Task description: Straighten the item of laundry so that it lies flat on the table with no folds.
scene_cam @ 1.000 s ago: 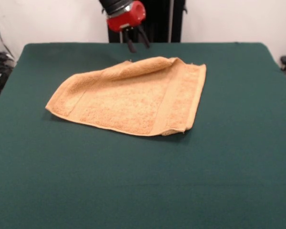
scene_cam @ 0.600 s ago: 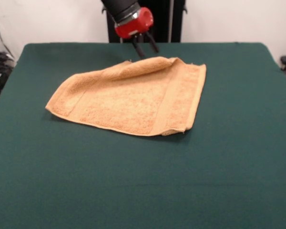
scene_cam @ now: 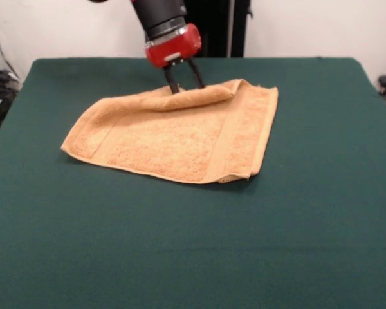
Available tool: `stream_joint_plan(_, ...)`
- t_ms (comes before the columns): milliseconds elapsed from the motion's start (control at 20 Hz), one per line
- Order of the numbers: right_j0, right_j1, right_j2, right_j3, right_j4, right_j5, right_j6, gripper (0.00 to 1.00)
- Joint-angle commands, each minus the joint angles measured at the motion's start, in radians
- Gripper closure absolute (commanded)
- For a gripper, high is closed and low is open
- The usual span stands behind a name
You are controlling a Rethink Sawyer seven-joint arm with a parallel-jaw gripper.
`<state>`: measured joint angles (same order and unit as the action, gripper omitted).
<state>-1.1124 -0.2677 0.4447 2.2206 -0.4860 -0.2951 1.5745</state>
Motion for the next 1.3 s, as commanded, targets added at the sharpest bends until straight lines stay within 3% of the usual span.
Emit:
stream_joint_plan(50,0.075,-0.018,0.006,-0.18,-0.024,-0.122,0.146,0.0)
stream_joint_plan(450,0.07,-0.015,0.016,-0.194,-0.047,-0.134,0.157,0.0)
stream_joint_plan(500,0.059,-0.008,0.03,-0.198,-0.044,-0.091,0.155,0.0)
stream_joint_plan(650,0.012,0.04,0.076,-0.205,0.067,0.213,0.127,0.0)
stream_joint_plan(1100,0.077,-0.011,0.055,-0.285,0.172,0.603,0.016,0.0)
stream_joint_plan(1300,0.101,-0.019,0.038,-0.315,0.192,0.705,0.004,0.0)
